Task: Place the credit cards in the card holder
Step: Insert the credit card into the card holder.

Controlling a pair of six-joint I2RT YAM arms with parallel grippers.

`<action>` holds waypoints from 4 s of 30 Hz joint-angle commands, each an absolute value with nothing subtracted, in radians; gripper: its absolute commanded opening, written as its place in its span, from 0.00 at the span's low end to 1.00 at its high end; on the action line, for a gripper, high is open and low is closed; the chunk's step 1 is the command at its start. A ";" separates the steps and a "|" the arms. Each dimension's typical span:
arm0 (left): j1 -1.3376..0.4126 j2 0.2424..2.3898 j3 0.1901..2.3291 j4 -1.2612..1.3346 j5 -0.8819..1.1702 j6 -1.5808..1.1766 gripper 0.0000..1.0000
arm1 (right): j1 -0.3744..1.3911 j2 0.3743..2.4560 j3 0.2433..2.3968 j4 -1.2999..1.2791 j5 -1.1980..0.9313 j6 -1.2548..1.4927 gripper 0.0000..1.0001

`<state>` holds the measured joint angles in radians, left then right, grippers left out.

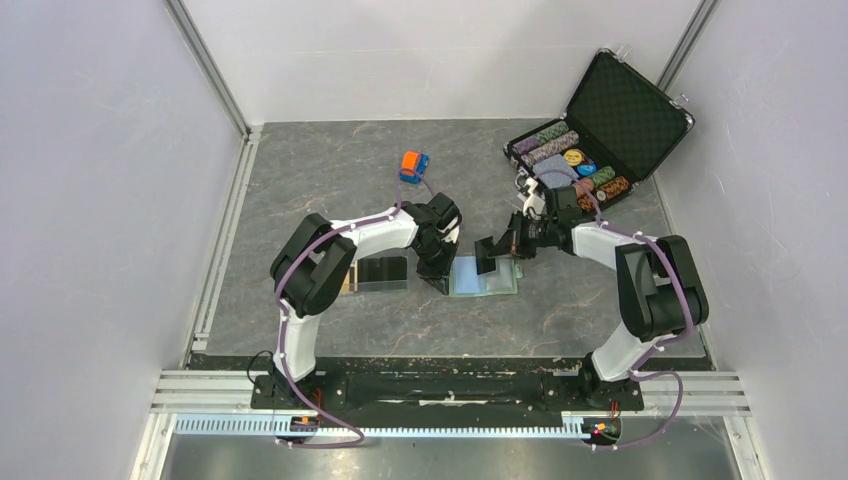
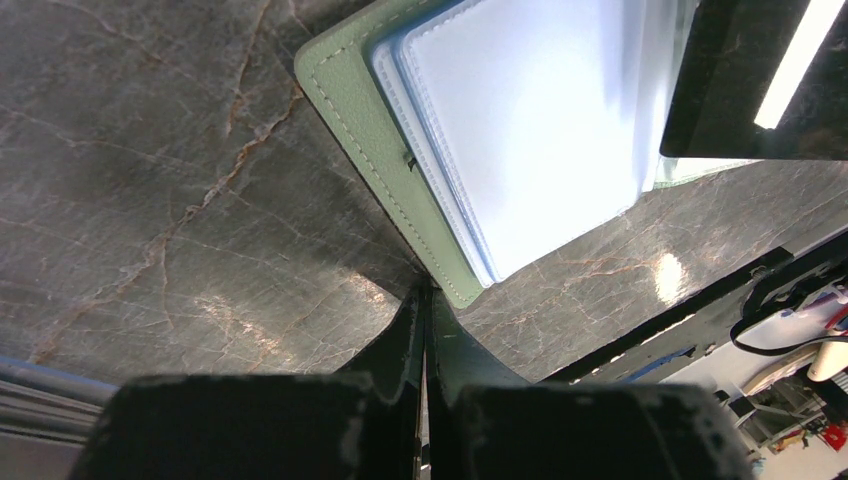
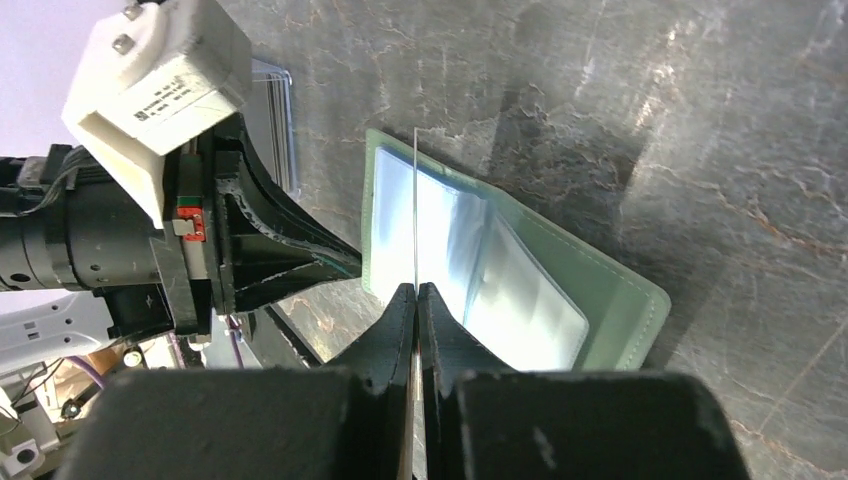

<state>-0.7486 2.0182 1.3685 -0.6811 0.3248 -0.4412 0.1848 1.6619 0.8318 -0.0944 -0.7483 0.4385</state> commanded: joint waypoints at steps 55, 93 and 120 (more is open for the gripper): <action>-0.759 2.067 1.394 -0.694 0.320 -0.386 0.02 | 0.250 1.768 0.688 0.106 -0.805 0.499 0.00; -0.759 1.983 1.436 -0.704 0.252 -0.386 0.15 | 0.403 1.774 0.881 -0.168 -0.698 0.437 0.80; -0.423 1.445 1.055 -0.454 0.373 -0.552 0.67 | 0.404 1.723 1.055 -0.430 -0.565 0.273 0.96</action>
